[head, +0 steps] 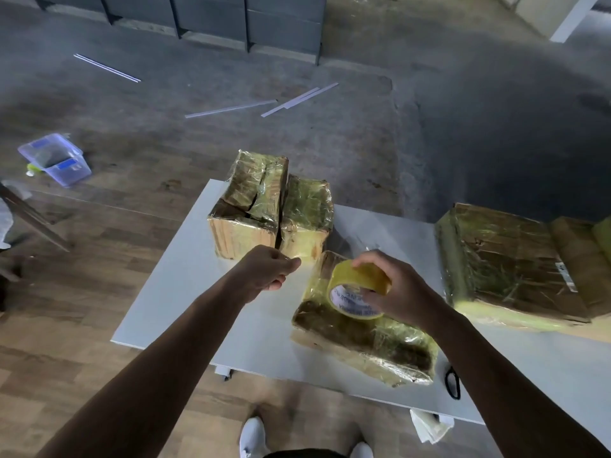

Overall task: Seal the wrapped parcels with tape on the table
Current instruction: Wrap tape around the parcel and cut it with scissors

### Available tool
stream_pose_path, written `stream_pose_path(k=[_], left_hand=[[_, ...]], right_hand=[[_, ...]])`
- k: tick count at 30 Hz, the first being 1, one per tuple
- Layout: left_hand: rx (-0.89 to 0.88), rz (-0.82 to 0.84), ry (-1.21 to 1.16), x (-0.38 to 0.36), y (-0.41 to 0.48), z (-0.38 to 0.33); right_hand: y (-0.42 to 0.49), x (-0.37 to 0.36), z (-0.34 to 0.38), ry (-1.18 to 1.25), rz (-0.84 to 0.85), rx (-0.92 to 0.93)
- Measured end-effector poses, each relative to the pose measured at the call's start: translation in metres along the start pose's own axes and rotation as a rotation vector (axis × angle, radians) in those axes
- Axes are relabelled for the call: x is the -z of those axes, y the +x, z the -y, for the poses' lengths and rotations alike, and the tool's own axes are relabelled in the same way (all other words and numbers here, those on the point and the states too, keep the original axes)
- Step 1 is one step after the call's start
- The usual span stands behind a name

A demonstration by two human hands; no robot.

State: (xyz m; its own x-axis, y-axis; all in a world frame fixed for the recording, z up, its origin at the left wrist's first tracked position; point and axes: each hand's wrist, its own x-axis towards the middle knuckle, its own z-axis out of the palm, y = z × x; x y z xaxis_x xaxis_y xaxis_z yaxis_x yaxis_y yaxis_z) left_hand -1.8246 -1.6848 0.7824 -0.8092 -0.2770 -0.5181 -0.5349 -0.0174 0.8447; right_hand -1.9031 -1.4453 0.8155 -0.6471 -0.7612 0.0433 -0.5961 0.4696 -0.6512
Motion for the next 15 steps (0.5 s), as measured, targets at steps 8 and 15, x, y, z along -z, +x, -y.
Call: stream_pose_path(k=[8,15], left_hand=[[0.002,-0.027,0.104,0.025,0.022,0.016],[0.103,0.051,0.079,0.026,0.038,0.04]], right_hand=[[0.011,-0.004,0.019,-0.365,0.176,-0.027],[0.019,-0.016,0.025,-0.478,0.267,-0.136]])
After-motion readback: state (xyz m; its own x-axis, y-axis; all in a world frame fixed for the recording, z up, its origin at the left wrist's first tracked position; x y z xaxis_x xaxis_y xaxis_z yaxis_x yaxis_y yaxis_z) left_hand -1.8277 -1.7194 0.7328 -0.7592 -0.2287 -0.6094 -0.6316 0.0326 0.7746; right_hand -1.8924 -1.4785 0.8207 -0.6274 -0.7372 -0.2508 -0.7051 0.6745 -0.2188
